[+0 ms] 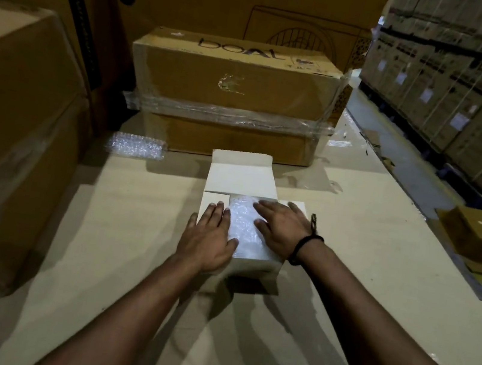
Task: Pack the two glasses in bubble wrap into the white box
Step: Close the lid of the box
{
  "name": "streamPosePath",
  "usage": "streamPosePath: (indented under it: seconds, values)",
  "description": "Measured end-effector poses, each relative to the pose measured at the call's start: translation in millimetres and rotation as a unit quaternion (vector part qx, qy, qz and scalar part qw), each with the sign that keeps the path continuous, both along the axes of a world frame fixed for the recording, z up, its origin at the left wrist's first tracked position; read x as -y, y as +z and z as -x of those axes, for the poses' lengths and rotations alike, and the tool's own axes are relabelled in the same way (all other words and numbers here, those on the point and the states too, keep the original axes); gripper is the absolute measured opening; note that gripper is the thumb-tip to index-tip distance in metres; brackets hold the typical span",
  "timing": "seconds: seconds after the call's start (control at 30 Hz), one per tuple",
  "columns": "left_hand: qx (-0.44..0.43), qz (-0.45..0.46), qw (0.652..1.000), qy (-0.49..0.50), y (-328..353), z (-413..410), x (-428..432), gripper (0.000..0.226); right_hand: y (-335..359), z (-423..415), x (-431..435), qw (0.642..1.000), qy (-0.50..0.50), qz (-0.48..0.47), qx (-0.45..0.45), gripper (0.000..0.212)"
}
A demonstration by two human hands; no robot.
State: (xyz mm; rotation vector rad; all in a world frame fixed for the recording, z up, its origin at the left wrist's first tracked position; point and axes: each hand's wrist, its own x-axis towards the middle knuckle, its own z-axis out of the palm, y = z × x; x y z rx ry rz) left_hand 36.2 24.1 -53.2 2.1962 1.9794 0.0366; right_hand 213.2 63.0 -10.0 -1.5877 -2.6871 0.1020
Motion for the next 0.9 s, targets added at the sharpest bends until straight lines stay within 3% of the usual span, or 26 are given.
streamPosePath:
  seconds: [0.2,0.33,0.5,0.77,0.83,0.9]
  values:
    - [0.021,-0.02,1.0,-0.001,-2.0,3.0,1.6,0.071,-29.3,37.3,-29.2,0.989,0.008,0.091,0.114,0.055]
    - [0.028,-0.024,0.999,0.004,-2.6,3.3,1.1,0.072,-26.3,38.1,-30.3,0.987,0.013,0.109,0.119,0.055]
    - [0.028,-0.027,0.999,0.005,-4.5,4.1,-0.5,0.073,-22.8,15.6,-6.7,0.994,-0.033,0.017,0.1,0.05]
    - [0.021,-0.021,1.0,0.003,-5.1,3.9,0.0,0.074,-30.0,10.1,4.4,0.987,-0.029,0.082,0.133,0.054]
    - [0.023,-0.021,1.0,0.001,-5.0,4.3,0.3,0.074,-22.3,2.8,12.3,0.995,-0.023,0.022,0.093,0.051]
    - [0.028,-0.018,0.999,-0.001,-4.8,4.7,0.1,0.073,-16.3,-11.6,21.0,0.994,-0.07,-0.082,-0.029,0.05]
